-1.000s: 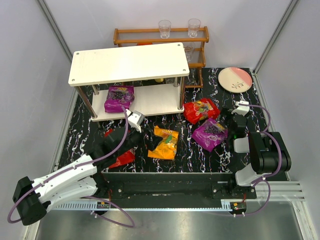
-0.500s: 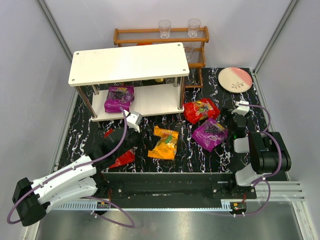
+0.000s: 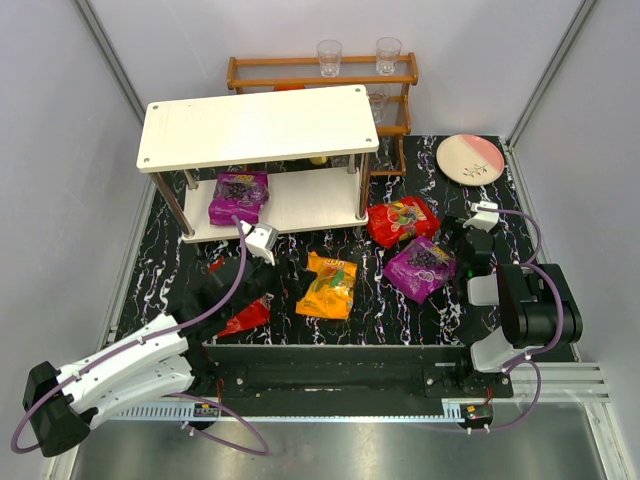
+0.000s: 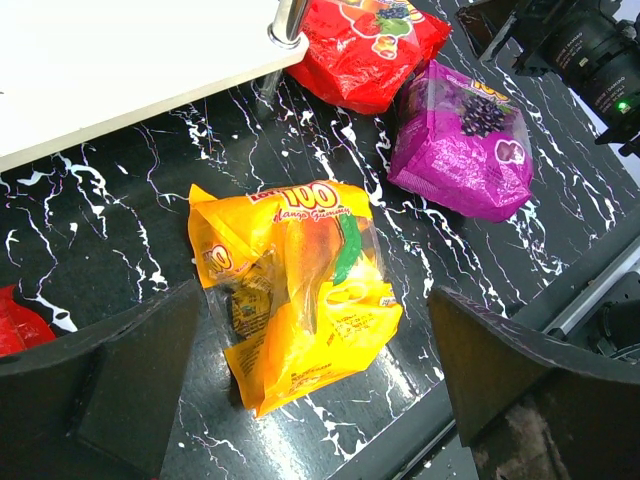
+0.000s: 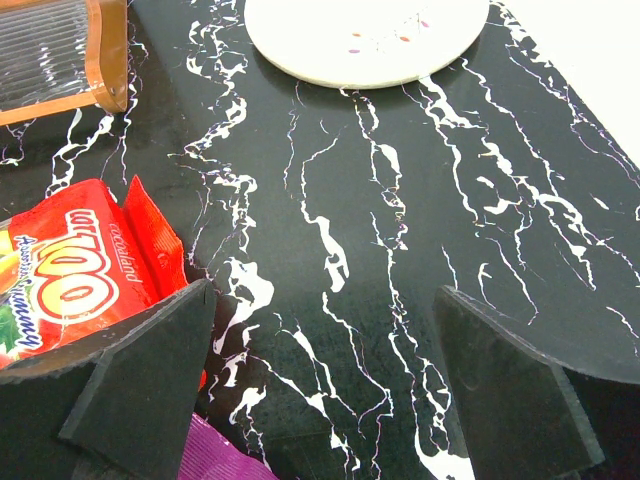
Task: Place and organize the candy bags onto the shelf
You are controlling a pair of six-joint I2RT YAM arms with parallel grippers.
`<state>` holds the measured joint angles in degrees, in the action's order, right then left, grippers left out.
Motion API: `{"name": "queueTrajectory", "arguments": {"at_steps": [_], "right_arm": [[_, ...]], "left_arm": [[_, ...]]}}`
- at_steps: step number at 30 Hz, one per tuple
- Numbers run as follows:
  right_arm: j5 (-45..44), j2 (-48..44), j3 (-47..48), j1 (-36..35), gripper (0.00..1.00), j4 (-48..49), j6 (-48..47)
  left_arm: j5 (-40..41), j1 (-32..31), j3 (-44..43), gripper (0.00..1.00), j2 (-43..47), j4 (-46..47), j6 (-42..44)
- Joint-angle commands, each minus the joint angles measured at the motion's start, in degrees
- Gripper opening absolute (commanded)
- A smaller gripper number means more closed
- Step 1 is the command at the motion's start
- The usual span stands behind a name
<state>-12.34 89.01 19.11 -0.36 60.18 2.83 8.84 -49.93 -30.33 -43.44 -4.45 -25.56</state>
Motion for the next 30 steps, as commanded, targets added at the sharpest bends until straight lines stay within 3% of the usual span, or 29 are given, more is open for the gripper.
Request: {"name": "queueTrajectory", "arguments": {"at_steps": [1, 30], "right_arm": [[0.56, 0.02, 1.36, 0.01, 1.00, 2.40, -0.81], [0.56, 0.11, 1.36, 0.10, 1.00, 2.48, -0.81]], "left_arm": [[1.00, 0.01, 0.00, 0.99, 0.81, 1.37, -0.45], [0.30, 0.01, 0.36, 0.99, 2.22, 0.67, -0.63]]}}
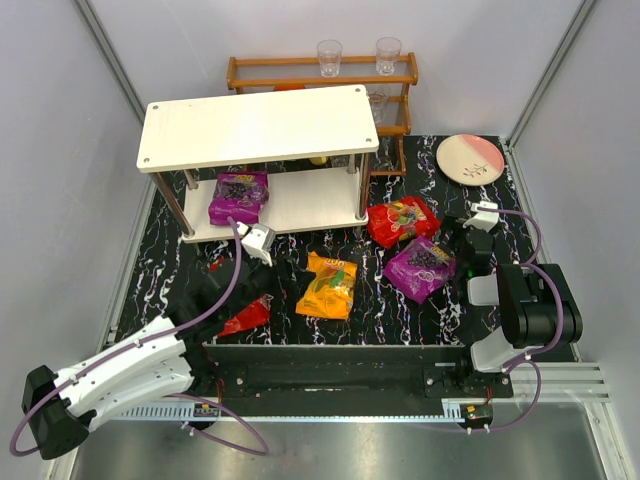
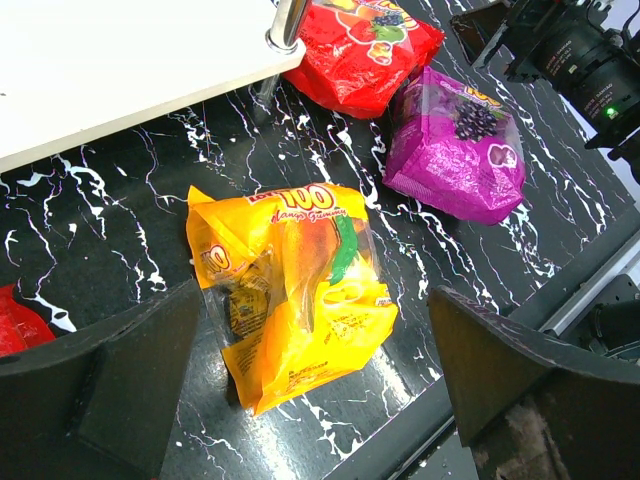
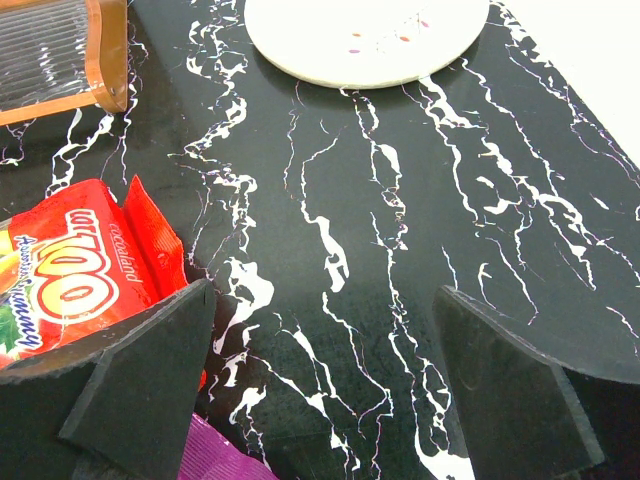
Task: Place and organize the candy bags onto the shelf
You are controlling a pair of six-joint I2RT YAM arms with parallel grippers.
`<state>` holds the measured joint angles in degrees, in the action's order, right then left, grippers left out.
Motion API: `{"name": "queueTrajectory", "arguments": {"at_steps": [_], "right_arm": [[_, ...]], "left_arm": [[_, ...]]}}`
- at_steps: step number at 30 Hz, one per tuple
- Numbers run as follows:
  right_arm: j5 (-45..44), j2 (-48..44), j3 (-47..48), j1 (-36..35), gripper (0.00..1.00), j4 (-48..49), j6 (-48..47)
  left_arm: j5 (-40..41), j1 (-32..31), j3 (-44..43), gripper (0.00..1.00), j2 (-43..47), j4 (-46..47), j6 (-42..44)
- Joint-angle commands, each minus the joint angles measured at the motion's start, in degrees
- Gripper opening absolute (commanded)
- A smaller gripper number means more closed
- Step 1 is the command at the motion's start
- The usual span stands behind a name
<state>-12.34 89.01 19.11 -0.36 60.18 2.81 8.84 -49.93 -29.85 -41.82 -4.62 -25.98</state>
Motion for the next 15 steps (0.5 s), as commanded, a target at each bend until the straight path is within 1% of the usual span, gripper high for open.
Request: {"name": "queueTrajectory", "arguments": {"at_steps": [1, 8, 12, 15], "right_arm": [[0.56, 0.11, 1.36, 0.01, 1.00, 2.48, -0.79], [0.56, 0.02, 1.36, 0.01, 1.00, 2.48, -0.79], [0.56, 0.11, 1.36, 0.01, 1.00, 2.40, -0.79], [0.56, 0.02, 1.36, 0.01, 1.00, 2.40, -0.79]], "left_arm": [[0.39, 0.01, -0.13, 0.99, 0.78, 0.84, -0.21], [1.00, 0.01, -0.21, 0.99, 1.92, -0.38, -0.74], [2.75, 0.01, -0.74, 0.99, 4.64, -4.50, -2.32], [5.83, 0.01, -0.92, 0.99, 7.98, -8.36, -3.81]]}}
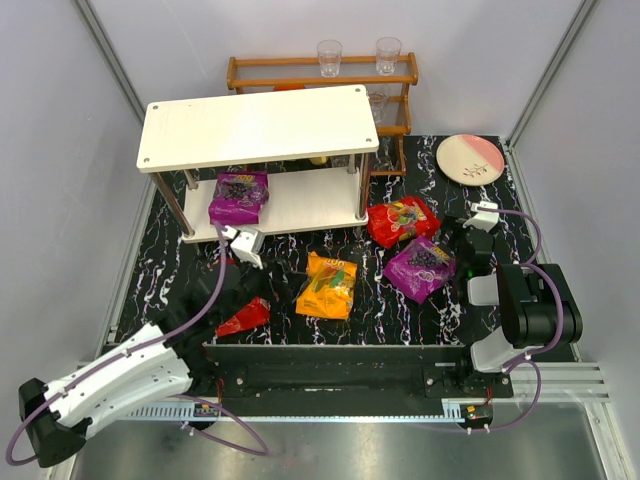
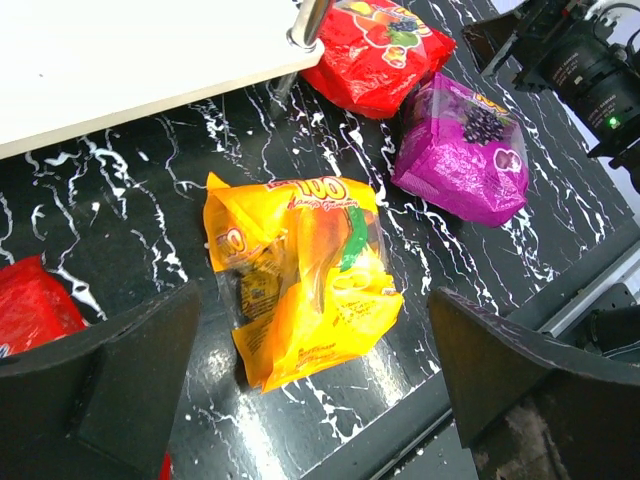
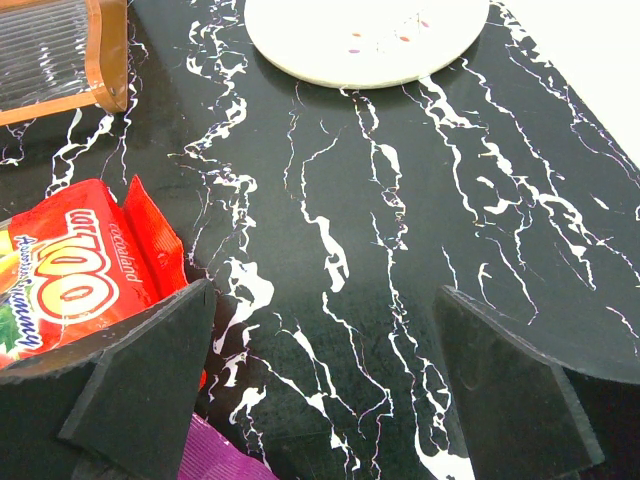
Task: Place and organize the candy bags onto the shelf
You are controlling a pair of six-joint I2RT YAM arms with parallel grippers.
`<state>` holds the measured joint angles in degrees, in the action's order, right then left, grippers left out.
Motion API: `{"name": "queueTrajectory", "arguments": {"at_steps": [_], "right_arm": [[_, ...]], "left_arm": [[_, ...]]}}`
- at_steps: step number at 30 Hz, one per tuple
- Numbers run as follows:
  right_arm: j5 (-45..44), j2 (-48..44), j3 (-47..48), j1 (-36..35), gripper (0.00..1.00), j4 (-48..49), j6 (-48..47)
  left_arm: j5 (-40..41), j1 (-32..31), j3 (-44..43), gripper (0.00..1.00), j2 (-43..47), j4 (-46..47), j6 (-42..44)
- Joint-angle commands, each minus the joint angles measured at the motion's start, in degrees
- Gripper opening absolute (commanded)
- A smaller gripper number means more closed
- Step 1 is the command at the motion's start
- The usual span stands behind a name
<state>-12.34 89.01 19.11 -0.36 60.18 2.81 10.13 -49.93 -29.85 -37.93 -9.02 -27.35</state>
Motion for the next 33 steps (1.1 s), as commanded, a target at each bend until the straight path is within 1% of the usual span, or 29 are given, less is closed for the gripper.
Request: {"name": "queueTrajectory", "arguments": {"at_steps": [1, 3, 5, 9, 16, 18, 21, 24, 27, 28, 30, 31, 33], "right_arm": [[0.56, 0.02, 1.36, 0.10, 1.00, 2.48, -0.79], [0.56, 0.02, 1.36, 0.01, 1.00, 2.40, -0.79], [0.56, 0.11, 1.36, 0.18, 1.00, 2.40, -0.70], [0.56, 0.02, 1.36, 0.01, 1.00, 2.40, -0.70], [0.56, 0.11, 1.36, 0.01, 1.00, 2.48, -0.79], [0.56, 0.11, 1.36, 0.10, 1.00, 2.48, -0.79], [0.56, 0.02, 1.36, 0.01, 1.00, 2.48, -0.79], [0.47, 0.02, 1.36, 0.10, 1.00, 2.48, -0.79], [1.00, -0.07, 2.33, 0.01, 1.00, 0.30, -0.79], [0.39, -0.33, 1.72, 0.10, 1.00, 2.29, -0.79], [0.30, 0.37, 1.01, 0.10, 1.00, 3.80, -0.52], [0.47, 0.11, 1.36, 0.01, 1.00, 1.80, -0.61], [0.56, 0.19, 1.45, 0.01, 1.00, 2.39, -0.79]], "left_arm": [[6.11, 0.01, -1.18, 0.99, 4.88, -5.12, -2.79], [7.18, 0.01, -1.27, 0.99, 6.99, -7.93, -3.84], [7.10, 0.01, -1.09, 0.99, 8.57, -8.65, -4.20], [5.96, 0.01, -0.65, 0.99, 8.67, -9.44, -4.20], [5.51, 0.01, -1.01, 0.99, 3.05, -7.25, -3.67], [5.60, 0.01, -0.31, 0.99, 1.29, -5.06, -4.28], [4.64, 0.01, -0.47, 0.99, -4.93, -2.85, -5.25], [2.89, 0.01, -0.74, 0.99, -7.94, -0.66, -6.48], [0.87, 0.01, -0.65, 0.99, -9.43, 2.07, -7.45], [0.59, 0.01, -0.65, 0.99, -9.79, 2.42, -7.71], [-1.42, 0.01, -1.26, 0.99, -10.84, 2.25, -8.77], [-2.21, 0.01, -1.44, 0.99, -10.93, 1.81, -9.12], [-3.79, -0.08, -1.62, 0.99, -10.59, 1.29, -9.38]]}}
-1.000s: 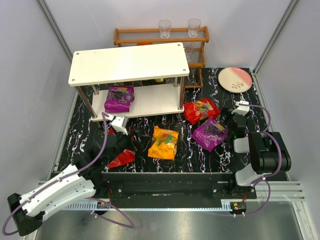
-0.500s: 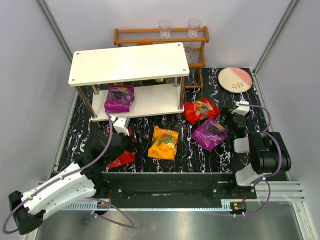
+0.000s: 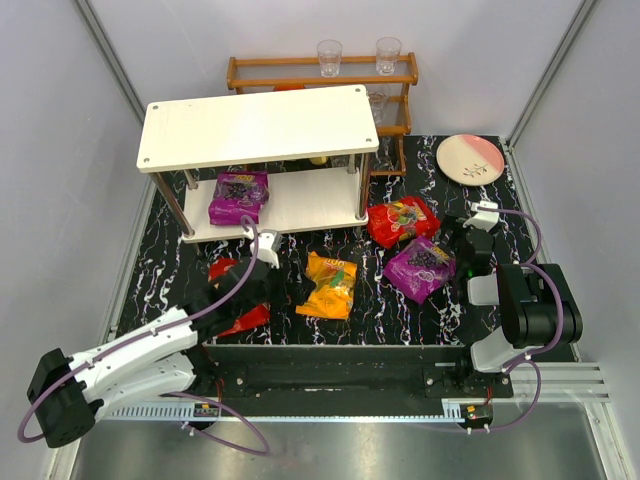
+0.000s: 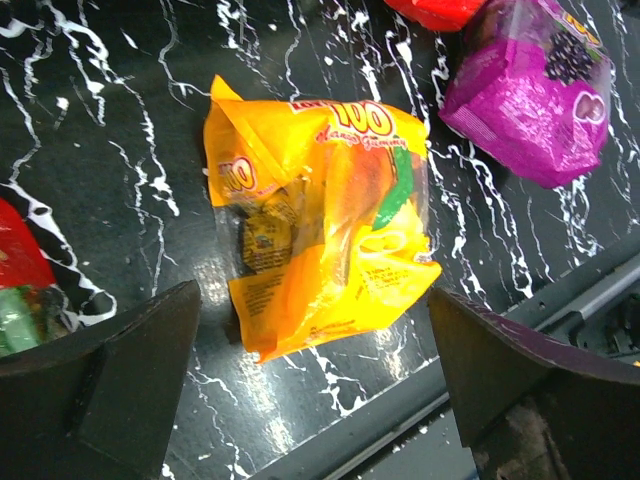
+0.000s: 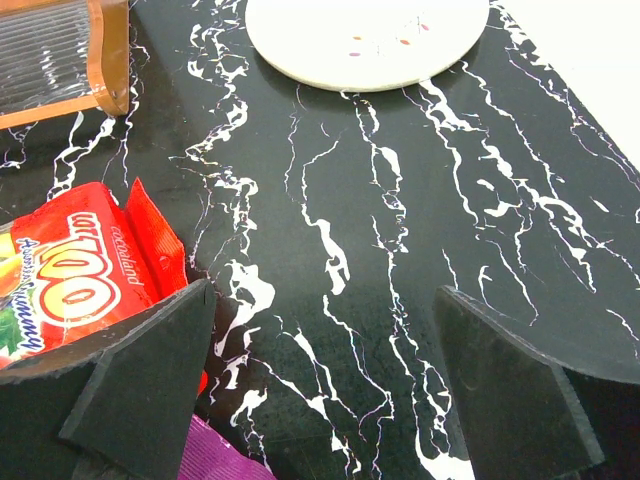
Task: Place and organize the candy bags onto the shelf
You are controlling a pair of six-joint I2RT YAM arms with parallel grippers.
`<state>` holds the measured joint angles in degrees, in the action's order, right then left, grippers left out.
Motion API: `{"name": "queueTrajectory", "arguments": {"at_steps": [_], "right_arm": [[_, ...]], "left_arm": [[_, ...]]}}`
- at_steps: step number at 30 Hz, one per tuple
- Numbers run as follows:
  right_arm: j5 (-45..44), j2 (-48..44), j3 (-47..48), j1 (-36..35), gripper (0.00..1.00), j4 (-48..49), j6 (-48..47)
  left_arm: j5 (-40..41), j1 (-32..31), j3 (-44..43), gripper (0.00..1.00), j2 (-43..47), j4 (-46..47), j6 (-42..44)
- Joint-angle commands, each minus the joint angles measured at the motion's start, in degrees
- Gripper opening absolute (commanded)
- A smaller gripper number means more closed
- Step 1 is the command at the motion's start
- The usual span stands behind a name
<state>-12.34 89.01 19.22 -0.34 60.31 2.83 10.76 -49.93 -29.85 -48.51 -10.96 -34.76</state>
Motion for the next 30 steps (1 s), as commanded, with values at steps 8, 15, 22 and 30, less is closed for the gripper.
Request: {"name": "queueTrajectory", "arguments": {"at_steps": [8, 15, 22, 30], "right_arm": [[0.56, 0.02, 1.34, -0.01, 0.99, 2.09, -0.81], [-1.98, -0.33, -0.23, -0.01, 1.00, 5.24, -0.02], [-14.91, -22.20, 12.72, -0.01, 1.00, -39.37, 13.75], [-5.17, -25.46, 23.66, 0.07, 1.00, -69.61, 26.25]], "left_arm": [[-4.96, -0.08, -0.74, 0.99, 1.84, 0.33, -1.71], [-4.70, -0.08, -0.91, 0.99, 2.45, 0.59, -1.54], [-2.94, 0.01, -0.83, 0.99, 4.83, -1.34, -0.39], [-0.75, 0.01, -2.14, 0.99, 5.45, -2.74, -0.22]]}}
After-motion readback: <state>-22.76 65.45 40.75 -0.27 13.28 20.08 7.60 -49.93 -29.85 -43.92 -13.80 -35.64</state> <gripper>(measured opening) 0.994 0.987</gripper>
